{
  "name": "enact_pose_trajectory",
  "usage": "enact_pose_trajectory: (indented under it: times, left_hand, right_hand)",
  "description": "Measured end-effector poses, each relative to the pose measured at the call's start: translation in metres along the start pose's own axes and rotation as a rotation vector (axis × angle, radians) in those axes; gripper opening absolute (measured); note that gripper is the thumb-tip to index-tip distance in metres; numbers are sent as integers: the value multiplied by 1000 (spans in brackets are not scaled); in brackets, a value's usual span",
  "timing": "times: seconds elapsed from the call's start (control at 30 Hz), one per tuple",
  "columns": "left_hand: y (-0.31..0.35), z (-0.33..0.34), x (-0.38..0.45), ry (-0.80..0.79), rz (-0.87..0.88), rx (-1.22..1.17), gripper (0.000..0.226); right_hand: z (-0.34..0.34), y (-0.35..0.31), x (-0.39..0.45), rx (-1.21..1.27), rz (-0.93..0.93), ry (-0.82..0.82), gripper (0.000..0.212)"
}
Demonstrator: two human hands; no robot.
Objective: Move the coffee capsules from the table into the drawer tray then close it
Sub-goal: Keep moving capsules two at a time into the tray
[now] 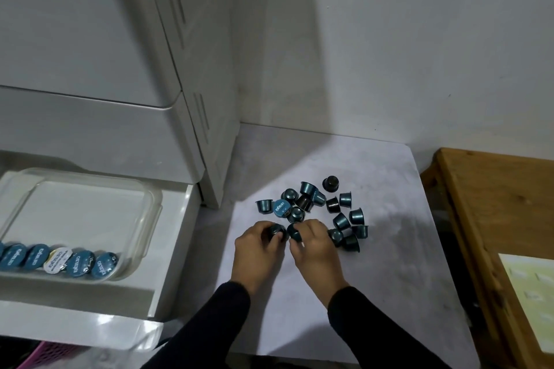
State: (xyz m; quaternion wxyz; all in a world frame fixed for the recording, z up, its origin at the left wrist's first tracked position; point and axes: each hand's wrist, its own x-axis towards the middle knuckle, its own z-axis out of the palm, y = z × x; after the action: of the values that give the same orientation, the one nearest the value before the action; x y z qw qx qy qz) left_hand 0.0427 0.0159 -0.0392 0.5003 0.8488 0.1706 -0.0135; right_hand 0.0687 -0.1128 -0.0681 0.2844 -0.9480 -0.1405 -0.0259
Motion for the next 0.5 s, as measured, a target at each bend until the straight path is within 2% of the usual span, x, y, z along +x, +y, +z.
enact_pose_trajectory:
  times: [0.1, 0.27, 0.33, 0.43, 0.5]
  left_hand:
    - [-2, -5, -3, 4, -32, -44, 10]
    - [-9, -9, 0, 36, -72, 24, 20]
    - [-14, -10, 4, 61, -99, 52, 22]
    - [-21, -11, 8, 110, -130, 82, 23]
    - [-19, -11, 8, 128, -70, 86, 22]
  right_hand:
    - [-1, 3, -6, 8, -40, 19, 18]
    - [-1, 5, -13, -3, -18, -7, 48]
    - [-2, 3, -15, -16, -13, -18, 53]
    - [-5, 1, -16, -36, -33, -26, 52]
    - [-5, 1, -16, -33, -30, -32, 46]
